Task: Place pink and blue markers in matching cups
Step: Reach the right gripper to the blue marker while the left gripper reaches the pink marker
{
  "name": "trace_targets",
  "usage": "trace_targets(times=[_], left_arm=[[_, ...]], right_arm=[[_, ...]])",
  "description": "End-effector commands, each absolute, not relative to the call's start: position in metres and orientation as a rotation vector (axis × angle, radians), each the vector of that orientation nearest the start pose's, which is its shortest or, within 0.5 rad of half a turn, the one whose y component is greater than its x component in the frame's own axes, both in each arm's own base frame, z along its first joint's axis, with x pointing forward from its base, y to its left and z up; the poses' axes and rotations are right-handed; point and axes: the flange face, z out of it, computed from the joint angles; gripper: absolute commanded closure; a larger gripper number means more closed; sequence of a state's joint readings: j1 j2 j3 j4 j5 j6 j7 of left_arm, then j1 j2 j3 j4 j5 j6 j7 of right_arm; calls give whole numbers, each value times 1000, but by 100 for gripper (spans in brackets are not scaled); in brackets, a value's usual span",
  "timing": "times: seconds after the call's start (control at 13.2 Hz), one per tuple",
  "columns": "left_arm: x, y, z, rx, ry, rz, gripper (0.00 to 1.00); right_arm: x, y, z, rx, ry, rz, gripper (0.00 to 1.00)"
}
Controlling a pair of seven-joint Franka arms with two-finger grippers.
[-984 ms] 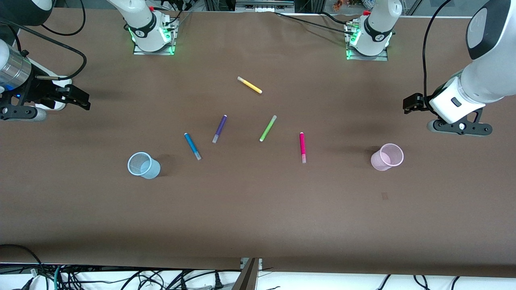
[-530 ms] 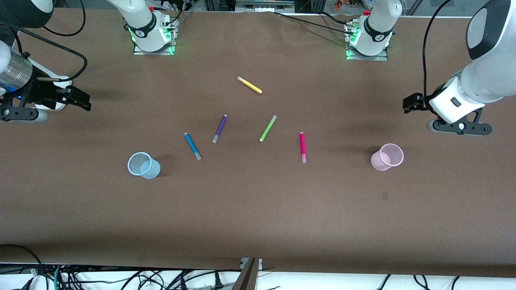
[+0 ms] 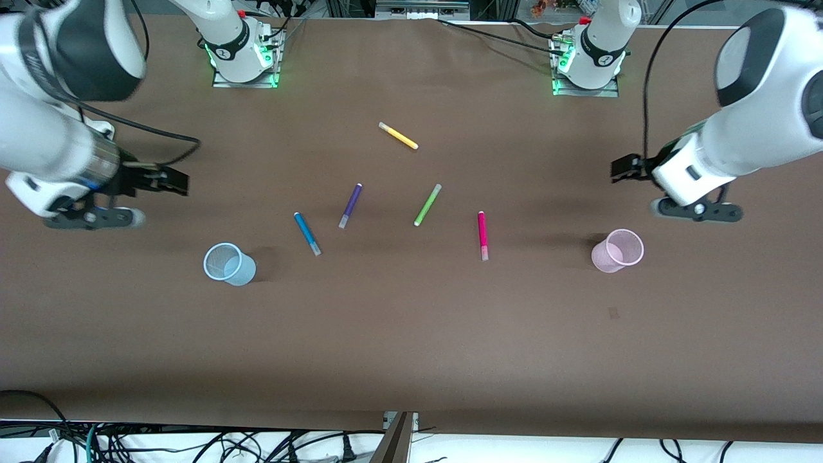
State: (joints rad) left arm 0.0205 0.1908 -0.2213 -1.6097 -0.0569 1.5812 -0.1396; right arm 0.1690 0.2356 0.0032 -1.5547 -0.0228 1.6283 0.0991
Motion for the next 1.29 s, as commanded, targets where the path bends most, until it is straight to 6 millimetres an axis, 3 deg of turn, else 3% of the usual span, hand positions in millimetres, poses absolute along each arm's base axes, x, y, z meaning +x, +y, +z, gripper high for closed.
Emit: trace_targets(times=[0.0,0.15,0.3,0.53,0.76,0.91,1.21], left_arm=[[597,-152,463,-3208,7,388,0],[600,-174,432,-3202,-27,418,0],[594,-209,394,-3201,-57,406,0],[581,-265,322,-3194,-151,361,0],[574,-301,257,-3184,-145,278,0],[569,-315,231,-3162,-134,217,0],[554,-330,187,-3143,-111,119,0]], right_arm=[[620,147,465,-3172,-228,250,0],[627,164,432,-3169,-273,278,0],[632,192,401,-3169,-341,257,0],[638,222,347,-3160,-403,250,0],[642,237,298,-3153,-432,245,0],[634,262,271,-3146,-493,251,0],[629,284,231,-3135,-549,212,0]])
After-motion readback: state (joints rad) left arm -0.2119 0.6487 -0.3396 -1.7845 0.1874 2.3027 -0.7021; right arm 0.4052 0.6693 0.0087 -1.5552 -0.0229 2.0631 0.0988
